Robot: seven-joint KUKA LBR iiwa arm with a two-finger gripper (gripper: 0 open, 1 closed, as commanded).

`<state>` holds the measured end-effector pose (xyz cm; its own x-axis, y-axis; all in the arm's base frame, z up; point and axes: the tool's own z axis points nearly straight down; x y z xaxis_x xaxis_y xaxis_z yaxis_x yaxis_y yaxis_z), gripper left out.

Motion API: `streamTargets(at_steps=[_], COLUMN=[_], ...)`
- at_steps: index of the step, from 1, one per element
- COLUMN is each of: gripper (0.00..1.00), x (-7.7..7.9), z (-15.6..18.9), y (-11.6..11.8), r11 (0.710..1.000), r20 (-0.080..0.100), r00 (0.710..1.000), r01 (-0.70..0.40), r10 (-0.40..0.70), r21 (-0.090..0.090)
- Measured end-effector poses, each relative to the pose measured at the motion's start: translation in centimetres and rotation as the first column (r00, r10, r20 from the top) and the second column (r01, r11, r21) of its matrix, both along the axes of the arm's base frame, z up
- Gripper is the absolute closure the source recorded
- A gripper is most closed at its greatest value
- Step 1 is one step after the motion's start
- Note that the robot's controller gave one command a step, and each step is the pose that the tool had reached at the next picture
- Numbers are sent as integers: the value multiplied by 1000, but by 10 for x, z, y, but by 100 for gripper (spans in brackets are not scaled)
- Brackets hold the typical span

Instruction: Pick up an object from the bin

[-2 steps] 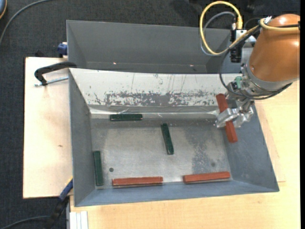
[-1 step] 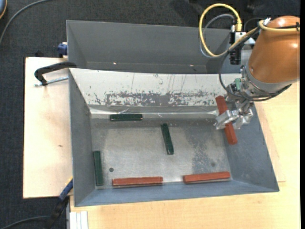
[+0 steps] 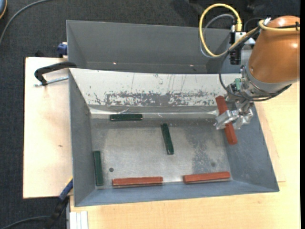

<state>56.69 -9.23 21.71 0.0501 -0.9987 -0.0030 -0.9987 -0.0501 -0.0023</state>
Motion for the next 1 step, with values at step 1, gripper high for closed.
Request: streamTargets(at_steps=[1], gripper=[100], x=[0], z=[0], y=[0], r11=[1000], r20=[0], r00=[1000], r01=[-1], r10=[1], r21=[0])
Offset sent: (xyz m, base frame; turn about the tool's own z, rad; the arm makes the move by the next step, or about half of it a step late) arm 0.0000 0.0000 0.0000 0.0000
